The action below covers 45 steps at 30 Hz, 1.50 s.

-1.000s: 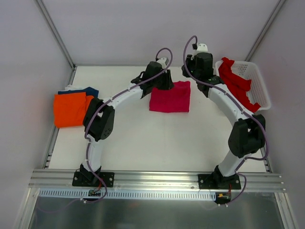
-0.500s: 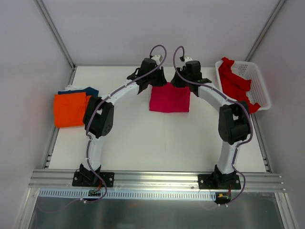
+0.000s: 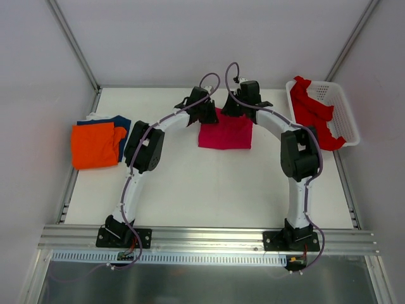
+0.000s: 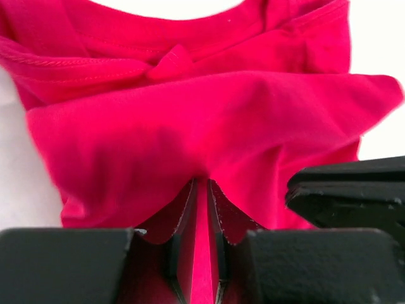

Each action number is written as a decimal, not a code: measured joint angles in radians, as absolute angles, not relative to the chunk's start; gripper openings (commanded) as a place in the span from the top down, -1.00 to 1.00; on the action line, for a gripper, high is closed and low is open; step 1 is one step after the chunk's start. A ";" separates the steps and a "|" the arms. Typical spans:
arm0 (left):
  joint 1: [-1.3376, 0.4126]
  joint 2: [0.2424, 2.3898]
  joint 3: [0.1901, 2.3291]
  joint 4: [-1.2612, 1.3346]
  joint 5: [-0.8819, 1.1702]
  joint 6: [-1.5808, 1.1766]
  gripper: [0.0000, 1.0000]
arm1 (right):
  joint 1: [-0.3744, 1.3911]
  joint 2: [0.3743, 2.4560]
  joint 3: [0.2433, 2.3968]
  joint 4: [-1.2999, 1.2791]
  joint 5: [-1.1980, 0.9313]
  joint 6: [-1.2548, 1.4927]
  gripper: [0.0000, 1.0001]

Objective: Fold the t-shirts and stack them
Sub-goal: Fold the long partially folded tshirt into a neat square

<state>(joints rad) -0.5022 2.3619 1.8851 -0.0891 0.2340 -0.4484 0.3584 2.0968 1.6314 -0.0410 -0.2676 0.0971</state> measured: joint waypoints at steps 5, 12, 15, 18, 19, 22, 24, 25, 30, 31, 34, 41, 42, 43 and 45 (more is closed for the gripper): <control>-0.495 2.433 1.958 -0.095 0.262 -0.474 0.78 | 0.358 2.186 1.732 -0.111 -0.267 0.097 0.78; -0.469 2.469 2.003 -0.094 0.305 -0.505 0.81 | 0.357 2.291 1.851 -0.254 -0.204 0.089 0.81; -0.463 2.469 2.003 -0.093 0.310 -0.510 0.83 | 0.353 2.293 1.850 -0.313 -0.152 0.088 0.81; -0.458 2.469 1.996 -0.089 0.311 -0.511 0.86 | 0.342 2.292 1.836 -0.328 -0.107 0.088 0.82; -0.457 2.469 1.991 -0.088 0.311 -0.511 0.86 | 0.337 2.291 1.827 -0.332 -0.096 0.088 0.82; -0.457 2.469 1.970 -0.083 0.311 -0.511 0.88 | 0.324 2.278 1.798 -0.326 -0.065 0.089 0.82; -0.458 2.468 1.954 -0.067 0.316 -0.511 0.89 | 0.317 2.262 1.775 -0.327 -0.037 0.088 0.82; -0.458 2.466 1.948 -0.059 0.317 -0.511 0.89 | 0.312 2.256 1.765 -0.327 -0.029 0.088 0.82; -0.456 2.447 1.902 -0.023 0.333 -0.511 0.91 | 0.289 2.246 1.750 -0.331 -0.007 0.088 0.82; -0.456 2.443 1.896 -0.022 0.333 -0.511 0.91 | 0.286 2.246 1.749 -0.332 -0.006 0.088 0.82; -0.456 2.433 1.880 -0.020 0.334 -0.510 0.92 | 0.271 2.245 1.749 -0.337 0.001 0.088 0.81; -0.454 2.420 1.855 -0.007 0.341 -0.511 0.94 | 0.235 2.238 1.748 -0.364 0.014 0.084 0.80; -0.453 2.418 1.851 -0.007 0.343 -0.511 0.94 | 0.228 2.235 1.748 -0.367 0.014 0.084 0.80; -0.451 2.416 1.850 -0.007 0.344 -0.511 0.94 | 0.224 2.233 1.746 -0.369 0.015 0.084 0.80; -0.448 2.414 1.847 -0.007 0.350 -0.511 0.94 | 0.216 2.222 1.734 -0.375 0.025 0.082 0.79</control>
